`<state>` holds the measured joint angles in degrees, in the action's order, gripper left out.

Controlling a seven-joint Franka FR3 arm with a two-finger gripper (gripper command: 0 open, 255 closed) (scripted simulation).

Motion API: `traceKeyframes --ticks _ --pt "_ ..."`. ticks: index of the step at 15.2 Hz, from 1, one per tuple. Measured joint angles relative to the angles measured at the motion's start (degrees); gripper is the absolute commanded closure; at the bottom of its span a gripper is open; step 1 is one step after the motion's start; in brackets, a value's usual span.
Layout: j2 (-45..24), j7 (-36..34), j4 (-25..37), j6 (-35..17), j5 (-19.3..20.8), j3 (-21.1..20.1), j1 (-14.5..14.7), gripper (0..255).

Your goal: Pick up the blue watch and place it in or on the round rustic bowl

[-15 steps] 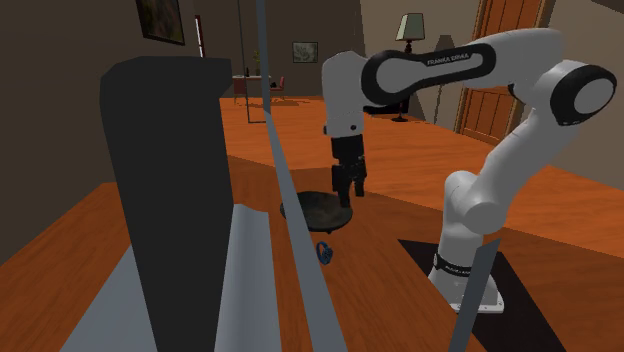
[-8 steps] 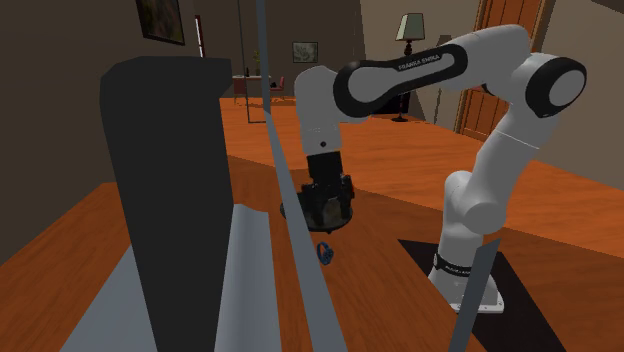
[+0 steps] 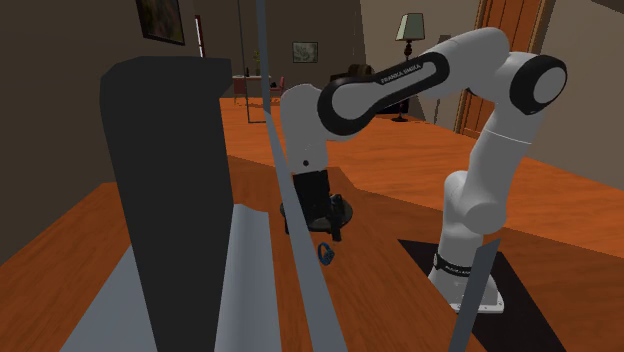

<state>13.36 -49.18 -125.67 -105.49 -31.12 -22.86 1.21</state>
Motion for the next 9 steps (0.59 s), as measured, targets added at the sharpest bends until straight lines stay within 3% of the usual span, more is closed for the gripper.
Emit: traceKeyframes --ticks 9 --pt "-0.5 0.2 -2.1 -2.9 -0.7 -0.8 0.5 0"
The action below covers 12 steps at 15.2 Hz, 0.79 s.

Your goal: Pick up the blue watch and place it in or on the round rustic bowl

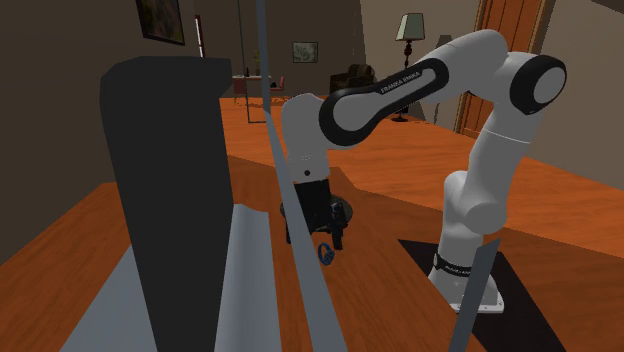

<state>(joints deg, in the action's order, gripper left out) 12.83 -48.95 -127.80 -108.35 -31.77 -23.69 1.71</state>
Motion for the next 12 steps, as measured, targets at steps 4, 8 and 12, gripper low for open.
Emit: traceKeyframes --ticks 4,8,12 --pt "0.2 0.0 0.1 0.1 0.0 0.1 0.0 255" --pt "0.1 0.0 0.0 0.0 0.0 0.0 0.0 255" --pt "0.2 -0.1 0.2 0.4 0.0 0.1 0.0 255"
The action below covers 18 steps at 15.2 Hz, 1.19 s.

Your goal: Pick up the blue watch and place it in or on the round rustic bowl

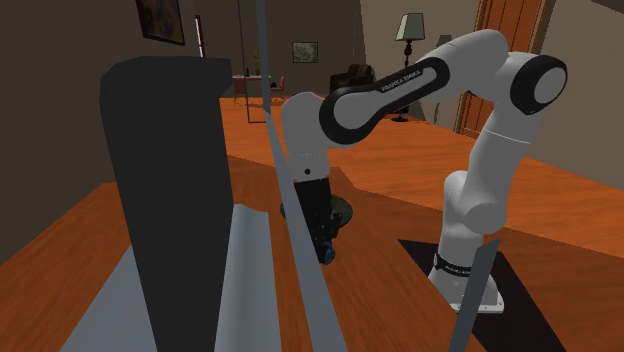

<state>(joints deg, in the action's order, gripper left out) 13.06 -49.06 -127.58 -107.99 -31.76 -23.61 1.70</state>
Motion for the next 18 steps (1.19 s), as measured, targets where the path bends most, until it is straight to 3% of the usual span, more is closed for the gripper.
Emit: traceKeyframes --ticks 18 --pt "2.1 -4.8 11.0 12.3 1.3 1.6 -0.6 255"
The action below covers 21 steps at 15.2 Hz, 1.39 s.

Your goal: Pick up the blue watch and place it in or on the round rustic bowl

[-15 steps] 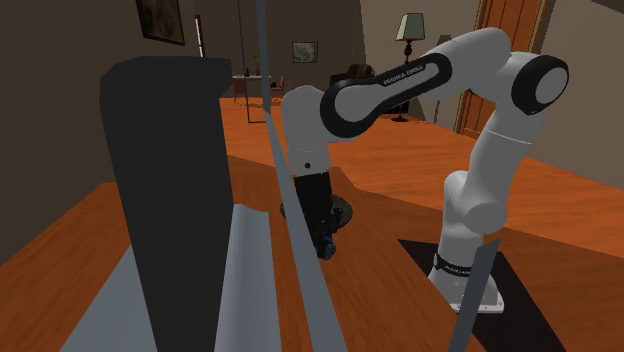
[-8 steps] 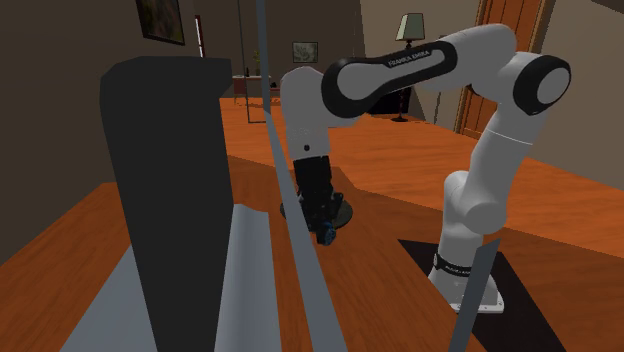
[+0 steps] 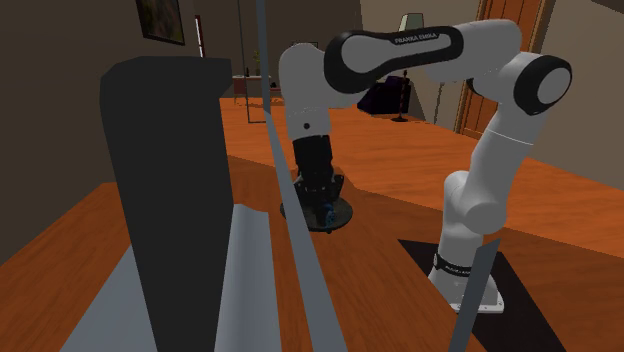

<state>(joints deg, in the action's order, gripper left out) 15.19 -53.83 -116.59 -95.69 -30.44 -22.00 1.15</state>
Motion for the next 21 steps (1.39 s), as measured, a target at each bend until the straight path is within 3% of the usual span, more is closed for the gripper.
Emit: traceKeyframes --ticks 5,15,21 --pt "0.2 -0.5 2.9 3.3 0.4 0.9 -0.4 255" --pt "-0.9 11.4 3.9 9.0 5.1 9.5 -6.0 255" --pt "-1.9 14.8 1.7 7.1 6.1 10.8 -7.0 255"
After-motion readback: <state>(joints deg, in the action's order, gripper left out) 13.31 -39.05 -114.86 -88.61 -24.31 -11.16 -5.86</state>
